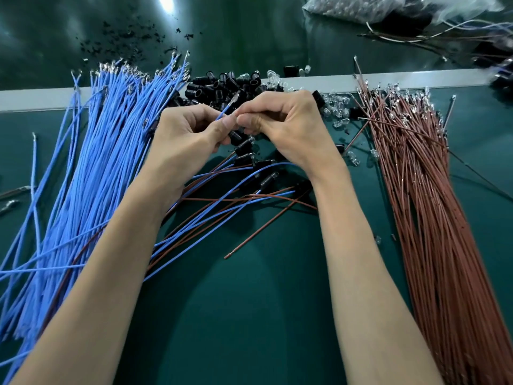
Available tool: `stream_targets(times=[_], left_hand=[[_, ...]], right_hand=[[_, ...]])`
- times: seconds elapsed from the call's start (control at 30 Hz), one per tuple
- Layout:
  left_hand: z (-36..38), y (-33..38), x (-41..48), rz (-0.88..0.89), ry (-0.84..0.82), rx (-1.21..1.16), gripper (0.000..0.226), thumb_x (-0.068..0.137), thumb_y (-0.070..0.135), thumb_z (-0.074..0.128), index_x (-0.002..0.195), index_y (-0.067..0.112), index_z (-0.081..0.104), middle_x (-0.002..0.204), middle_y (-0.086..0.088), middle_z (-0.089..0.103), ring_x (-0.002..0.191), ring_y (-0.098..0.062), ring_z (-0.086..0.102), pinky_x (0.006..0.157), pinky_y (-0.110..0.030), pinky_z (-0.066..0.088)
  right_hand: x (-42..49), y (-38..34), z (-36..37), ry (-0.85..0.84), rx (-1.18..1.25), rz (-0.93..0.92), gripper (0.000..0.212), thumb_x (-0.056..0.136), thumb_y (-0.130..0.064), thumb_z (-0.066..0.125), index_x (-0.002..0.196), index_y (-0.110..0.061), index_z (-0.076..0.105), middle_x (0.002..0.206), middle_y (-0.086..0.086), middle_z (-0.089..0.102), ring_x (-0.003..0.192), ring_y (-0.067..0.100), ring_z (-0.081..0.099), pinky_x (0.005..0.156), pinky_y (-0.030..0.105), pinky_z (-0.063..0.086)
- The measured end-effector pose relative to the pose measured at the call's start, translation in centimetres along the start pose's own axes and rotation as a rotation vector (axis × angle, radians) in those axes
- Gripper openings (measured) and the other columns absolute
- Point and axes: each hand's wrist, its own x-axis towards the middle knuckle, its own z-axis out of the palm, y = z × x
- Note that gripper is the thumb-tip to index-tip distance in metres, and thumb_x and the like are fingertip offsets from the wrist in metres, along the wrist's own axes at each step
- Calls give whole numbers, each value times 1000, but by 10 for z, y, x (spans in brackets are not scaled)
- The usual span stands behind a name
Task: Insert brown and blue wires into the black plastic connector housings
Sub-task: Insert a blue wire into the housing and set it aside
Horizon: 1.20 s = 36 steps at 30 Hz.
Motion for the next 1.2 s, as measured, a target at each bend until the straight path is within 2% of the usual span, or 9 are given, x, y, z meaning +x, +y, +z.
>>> stream_targets(times=[0.2,0.3,0.47,0.6,0.83,1.0,1.13,1.2], left_hand=[[-2,1,2,-9,35,-32,19,91,18,63,72,21,66,51,13,58,48,2,46,49,-9,35],[-2,1,1,-2,38,-27,17,90,19,64,74,21,66,52,13,59,49,1,47,50,-10,36],[0,0,1,16,33,7,16,90,22,65,74,23,65,55,13,59,51,0,47,52,-10,37],[0,-1,1,23,17,42,16,90,20,65,74,23,64,54,15,60,52,0,48,54,-13,39],[3,-1,0,73,30,98,16,89,20,66,74,22,63,56,15,60,53,3,50,57,-13,40],[4,-1,0,51,38,77,15,89,22,66,75,23,65,56,17,61,55,2,49,59,-16,40],[4,-2,1,25,24,46,12,90,24,65,78,23,68,58,14,59,61,-11,46,60,-24,36],[4,-2,1,28,19,30,12,91,24,64,80,25,69,58,15,58,61,-7,47,59,-19,36]], right_hand=[[0,-1,4,48,-108,-47,10,83,-5,71,92,-4,74,78,-2,66,70,4,61,70,18,50],[0,0,5,60,-93,-5,12,84,-9,71,95,-5,74,83,1,68,77,9,64,76,27,53],[-1,2,3,37,38,57,13,82,-5,72,95,-9,72,75,-7,68,66,-1,62,67,14,48],[0,3,2,38,140,69,18,78,3,73,92,-9,71,67,-10,69,64,2,63,65,15,50],[-1,2,0,36,93,70,14,75,0,76,84,-11,73,70,-9,71,69,3,66,69,17,50],[0,2,1,50,26,73,9,76,-3,76,82,-9,73,76,6,71,72,12,66,72,23,52],[-1,1,2,85,-7,48,6,80,-6,73,82,-11,71,73,-2,67,68,5,61,68,19,49],[-1,1,4,99,-30,41,7,84,-7,70,83,-14,70,70,-6,65,64,3,58,66,18,48]])
